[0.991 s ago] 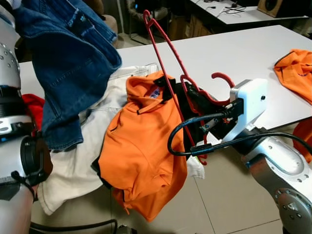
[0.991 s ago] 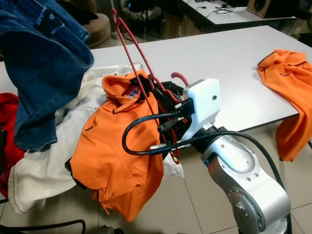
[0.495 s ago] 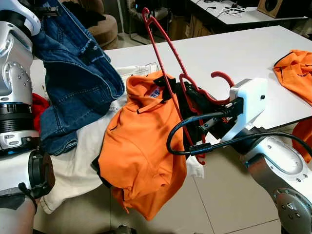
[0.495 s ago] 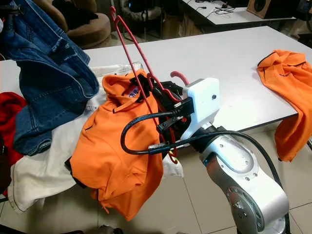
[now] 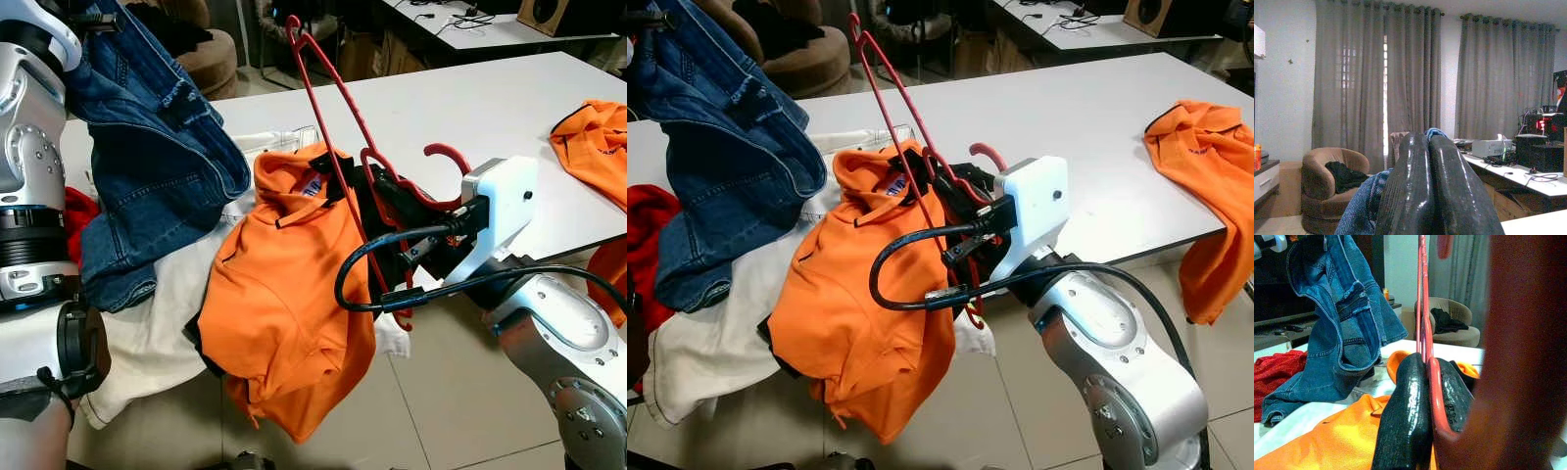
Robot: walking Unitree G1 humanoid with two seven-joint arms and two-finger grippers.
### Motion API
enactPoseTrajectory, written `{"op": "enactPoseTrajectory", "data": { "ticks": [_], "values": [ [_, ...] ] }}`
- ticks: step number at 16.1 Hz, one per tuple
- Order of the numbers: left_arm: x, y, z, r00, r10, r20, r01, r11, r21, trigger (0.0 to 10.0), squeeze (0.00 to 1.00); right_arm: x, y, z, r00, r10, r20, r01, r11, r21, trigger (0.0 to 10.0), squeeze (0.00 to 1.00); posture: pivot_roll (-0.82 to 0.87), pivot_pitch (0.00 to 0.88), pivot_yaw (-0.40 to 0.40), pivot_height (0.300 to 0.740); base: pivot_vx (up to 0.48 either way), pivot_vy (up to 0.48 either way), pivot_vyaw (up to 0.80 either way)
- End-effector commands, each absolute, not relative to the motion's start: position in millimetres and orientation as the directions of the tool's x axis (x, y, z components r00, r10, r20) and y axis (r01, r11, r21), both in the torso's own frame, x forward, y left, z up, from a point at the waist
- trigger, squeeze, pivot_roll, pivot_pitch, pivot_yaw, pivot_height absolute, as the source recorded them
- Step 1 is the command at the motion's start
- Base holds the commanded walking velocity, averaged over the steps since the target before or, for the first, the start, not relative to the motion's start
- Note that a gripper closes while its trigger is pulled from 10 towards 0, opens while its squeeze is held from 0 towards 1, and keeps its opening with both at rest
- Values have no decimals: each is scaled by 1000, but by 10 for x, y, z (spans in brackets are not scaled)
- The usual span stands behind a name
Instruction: Hang hanger
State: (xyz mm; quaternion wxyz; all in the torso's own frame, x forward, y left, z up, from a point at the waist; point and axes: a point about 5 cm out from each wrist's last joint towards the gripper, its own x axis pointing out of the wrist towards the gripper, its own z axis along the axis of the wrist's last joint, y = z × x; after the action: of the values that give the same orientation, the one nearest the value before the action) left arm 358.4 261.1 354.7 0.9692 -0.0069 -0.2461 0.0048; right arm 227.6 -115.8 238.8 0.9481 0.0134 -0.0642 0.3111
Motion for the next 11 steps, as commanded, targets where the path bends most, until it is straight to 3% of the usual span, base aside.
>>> {"op": "enactPoseTrajectory", "data": {
  "ticks": [1, 5, 11],
  "values": [
    [3533, 2601, 3709, 851, 5, 525, -7, 1000, 2, 10000, 0, 2278, -1160, 2433, 796, 585, 156, -590, 807, -19, 10000, 0, -194, 0, 55, 740, 0, 0, 0],
    [3423, 2456, 3376, 894, -45, 445, 14, 997, 72, 10000, 0, 2245, -1089, 2450, 759, 631, 162, -637, 771, -19, 10000, 0, -184, 0, 40, 740, -296, 0, 0],
    [3379, 2429, 3366, 899, -45, 436, 11, 997, 80, 10000, 0, 2245, -1092, 2449, 756, 635, 159, -640, 768, -23, 10000, 0, -182, 0, 37, 740, -427, 0, 0]
  ]
}}
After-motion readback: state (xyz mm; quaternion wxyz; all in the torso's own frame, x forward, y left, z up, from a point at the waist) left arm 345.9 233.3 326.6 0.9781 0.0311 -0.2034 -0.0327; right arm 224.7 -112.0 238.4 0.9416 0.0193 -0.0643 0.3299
